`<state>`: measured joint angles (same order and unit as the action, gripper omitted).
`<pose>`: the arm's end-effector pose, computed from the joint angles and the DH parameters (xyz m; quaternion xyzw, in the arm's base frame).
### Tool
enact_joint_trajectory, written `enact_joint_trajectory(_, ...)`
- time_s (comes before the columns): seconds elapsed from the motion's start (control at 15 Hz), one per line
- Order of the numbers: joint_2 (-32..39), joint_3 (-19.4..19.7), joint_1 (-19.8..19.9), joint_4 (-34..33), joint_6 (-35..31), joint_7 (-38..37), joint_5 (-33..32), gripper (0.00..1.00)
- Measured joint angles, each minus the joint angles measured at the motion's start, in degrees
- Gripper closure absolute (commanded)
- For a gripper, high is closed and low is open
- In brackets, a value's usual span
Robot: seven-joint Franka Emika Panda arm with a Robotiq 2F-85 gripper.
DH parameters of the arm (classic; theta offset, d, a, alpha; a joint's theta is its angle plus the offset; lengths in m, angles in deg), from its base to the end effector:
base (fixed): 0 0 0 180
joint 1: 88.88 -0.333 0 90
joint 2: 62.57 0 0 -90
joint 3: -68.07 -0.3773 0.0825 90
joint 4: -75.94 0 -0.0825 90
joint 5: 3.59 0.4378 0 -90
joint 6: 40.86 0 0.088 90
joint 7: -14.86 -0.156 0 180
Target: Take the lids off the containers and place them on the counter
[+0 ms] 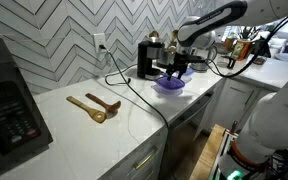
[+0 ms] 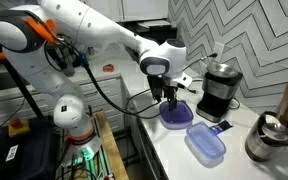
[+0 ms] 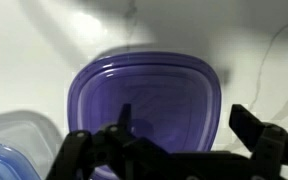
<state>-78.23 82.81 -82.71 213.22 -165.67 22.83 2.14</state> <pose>0.4613 -0.1684 0.4049 -0.9875 0.1359 -0.0405 0.0681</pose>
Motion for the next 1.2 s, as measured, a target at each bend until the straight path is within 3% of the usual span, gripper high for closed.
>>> enact_joint_trajectory(0.47, -0.41, -0.20, 1.31, -0.11, 0.00, -0.73, 0.00, 0.00)
enact_joint_trajectory(1.2, -1.60, 0.15, 6.45, 1.18, 0.00, -8.19, 2.36, 0.00)
